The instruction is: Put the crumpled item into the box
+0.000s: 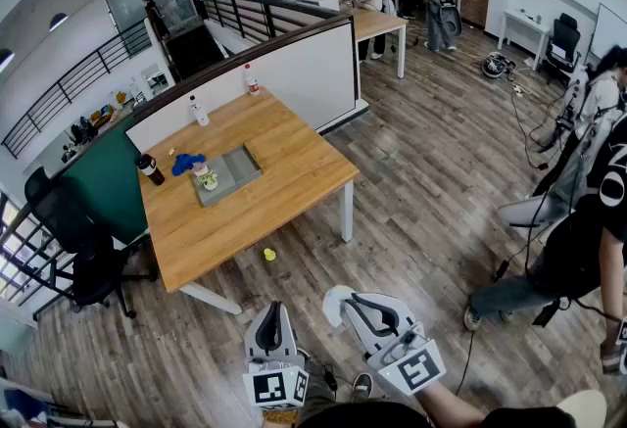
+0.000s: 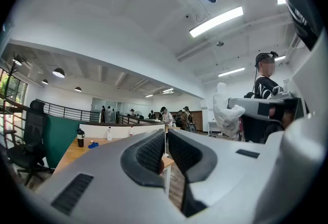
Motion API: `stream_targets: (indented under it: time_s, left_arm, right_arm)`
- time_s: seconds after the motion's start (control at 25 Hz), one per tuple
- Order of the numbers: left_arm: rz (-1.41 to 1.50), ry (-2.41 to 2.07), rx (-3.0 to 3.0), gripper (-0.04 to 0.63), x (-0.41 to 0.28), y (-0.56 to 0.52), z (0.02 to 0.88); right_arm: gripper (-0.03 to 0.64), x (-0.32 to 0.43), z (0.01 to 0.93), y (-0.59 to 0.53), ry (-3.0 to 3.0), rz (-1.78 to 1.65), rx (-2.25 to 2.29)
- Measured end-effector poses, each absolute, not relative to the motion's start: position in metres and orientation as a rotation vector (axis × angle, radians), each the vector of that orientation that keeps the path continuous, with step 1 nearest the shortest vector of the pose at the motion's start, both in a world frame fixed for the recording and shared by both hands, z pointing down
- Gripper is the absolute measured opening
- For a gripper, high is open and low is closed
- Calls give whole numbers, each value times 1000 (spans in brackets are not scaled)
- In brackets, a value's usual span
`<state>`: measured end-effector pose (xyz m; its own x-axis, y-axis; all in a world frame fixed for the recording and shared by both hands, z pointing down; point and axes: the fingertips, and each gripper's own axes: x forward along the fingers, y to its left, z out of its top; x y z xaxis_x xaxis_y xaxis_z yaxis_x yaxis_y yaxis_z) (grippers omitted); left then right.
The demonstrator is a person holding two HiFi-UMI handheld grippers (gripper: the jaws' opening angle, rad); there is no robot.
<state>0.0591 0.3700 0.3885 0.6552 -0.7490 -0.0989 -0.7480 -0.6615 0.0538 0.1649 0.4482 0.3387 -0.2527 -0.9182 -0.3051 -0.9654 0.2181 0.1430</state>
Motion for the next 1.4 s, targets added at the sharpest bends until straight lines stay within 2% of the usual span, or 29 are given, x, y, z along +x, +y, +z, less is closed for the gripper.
stream_targets:
  time_s: [1.4]
  left_arm:
    - [-327,-1242,2817,41,16,227,368]
  right_arm:
    - [38,113,324,290,2433,412,-1827]
